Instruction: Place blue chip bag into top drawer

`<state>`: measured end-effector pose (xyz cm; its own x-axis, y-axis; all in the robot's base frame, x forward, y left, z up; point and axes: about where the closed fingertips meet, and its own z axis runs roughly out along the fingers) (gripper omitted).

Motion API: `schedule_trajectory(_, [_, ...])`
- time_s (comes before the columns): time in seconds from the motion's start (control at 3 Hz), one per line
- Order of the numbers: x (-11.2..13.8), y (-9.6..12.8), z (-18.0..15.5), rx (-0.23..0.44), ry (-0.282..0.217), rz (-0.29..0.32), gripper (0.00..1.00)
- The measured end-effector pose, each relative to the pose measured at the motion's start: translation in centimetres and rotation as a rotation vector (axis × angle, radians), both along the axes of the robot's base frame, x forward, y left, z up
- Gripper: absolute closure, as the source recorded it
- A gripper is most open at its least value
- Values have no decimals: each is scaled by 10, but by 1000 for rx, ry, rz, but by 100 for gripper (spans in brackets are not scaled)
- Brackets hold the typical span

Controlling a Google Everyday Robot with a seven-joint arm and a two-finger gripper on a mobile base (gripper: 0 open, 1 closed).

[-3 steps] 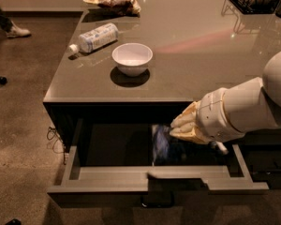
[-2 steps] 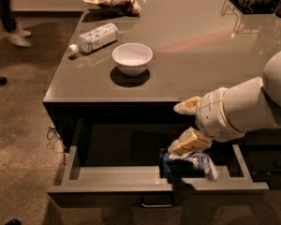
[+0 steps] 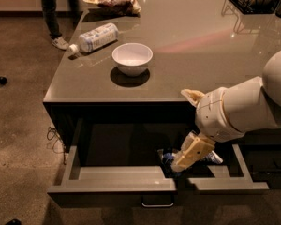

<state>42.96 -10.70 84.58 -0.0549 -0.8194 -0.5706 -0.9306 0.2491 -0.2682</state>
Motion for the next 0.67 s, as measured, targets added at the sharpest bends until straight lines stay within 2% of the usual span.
schedule_trajectory(0.33, [9,-24,5,4,-17,-34,0])
schedule_trajectory(0.67, [28,-72,13,21,-46,-123,0])
